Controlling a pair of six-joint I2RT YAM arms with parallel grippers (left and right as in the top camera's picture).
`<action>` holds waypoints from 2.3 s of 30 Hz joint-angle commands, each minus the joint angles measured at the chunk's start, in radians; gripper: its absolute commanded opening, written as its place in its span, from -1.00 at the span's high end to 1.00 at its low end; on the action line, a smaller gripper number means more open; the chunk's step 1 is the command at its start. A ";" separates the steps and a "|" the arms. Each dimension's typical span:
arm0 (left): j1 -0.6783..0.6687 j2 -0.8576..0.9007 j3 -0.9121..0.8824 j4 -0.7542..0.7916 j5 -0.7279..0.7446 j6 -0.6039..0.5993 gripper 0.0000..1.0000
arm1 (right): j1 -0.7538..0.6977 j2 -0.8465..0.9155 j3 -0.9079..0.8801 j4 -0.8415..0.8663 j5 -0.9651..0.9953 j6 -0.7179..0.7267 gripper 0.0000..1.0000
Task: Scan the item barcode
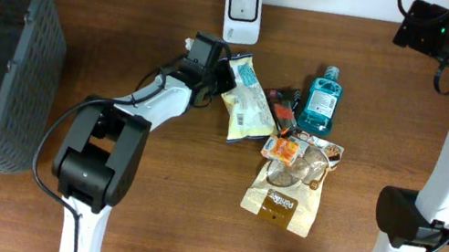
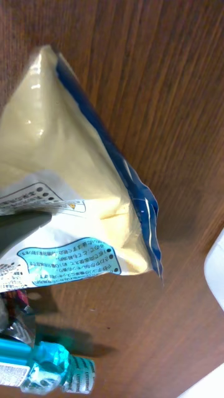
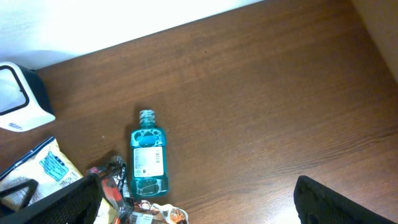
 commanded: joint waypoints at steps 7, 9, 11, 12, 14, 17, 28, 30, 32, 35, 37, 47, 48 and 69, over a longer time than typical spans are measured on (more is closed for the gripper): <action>0.090 -0.385 0.005 -0.220 -0.159 0.560 1.00 | -0.002 0.003 0.000 -0.006 0.020 0.004 -0.97; 0.090 -0.465 0.005 -0.272 -0.275 0.695 1.00 | -0.002 0.003 0.000 -0.006 0.020 0.004 -0.97; 0.090 -0.533 0.005 -0.304 -0.399 0.840 1.00 | -0.002 0.003 0.000 -0.006 0.020 0.004 -0.97; 0.090 -0.558 0.005 -0.312 -0.453 0.900 1.00 | -0.002 0.003 0.000 -0.006 0.020 0.004 -0.97; 0.090 -0.593 0.005 -0.317 -0.585 1.063 1.00 | -0.002 0.003 0.000 -0.006 0.020 0.004 -0.97; 0.092 -0.569 0.003 -0.307 -0.790 1.154 1.00 | -0.002 0.003 0.000 -0.006 0.020 0.004 -0.97; 0.037 -0.312 0.003 -0.457 -1.062 0.879 1.00 | -0.002 0.003 0.000 -0.006 0.020 0.004 -0.97; 0.003 -0.278 0.003 -0.507 -1.058 0.785 1.00 | -0.002 0.003 0.000 -0.006 0.020 0.004 -0.97; -0.040 -0.242 0.003 -0.545 -1.051 0.707 1.00 | -0.002 0.003 0.000 -0.006 0.020 0.004 -0.97; -0.115 -0.198 0.003 -0.569 -1.005 0.648 1.00 | -0.002 0.003 0.000 -0.006 0.020 0.004 -0.97; -0.158 -0.186 0.003 -0.568 -0.898 0.646 0.89 | -0.002 0.003 0.000 -0.006 0.020 0.004 -0.97; -0.220 -0.200 0.009 -0.583 -0.316 0.576 0.27 | -0.002 0.003 0.000 -0.006 0.020 0.004 -0.97; -0.218 -0.217 0.020 -0.595 -0.183 0.576 0.21 | -0.002 0.003 0.000 -0.006 0.020 0.004 -0.97; 0.008 -0.328 -0.027 -0.794 -0.059 0.523 1.00 | -0.002 0.003 0.000 -0.006 0.020 0.004 -0.97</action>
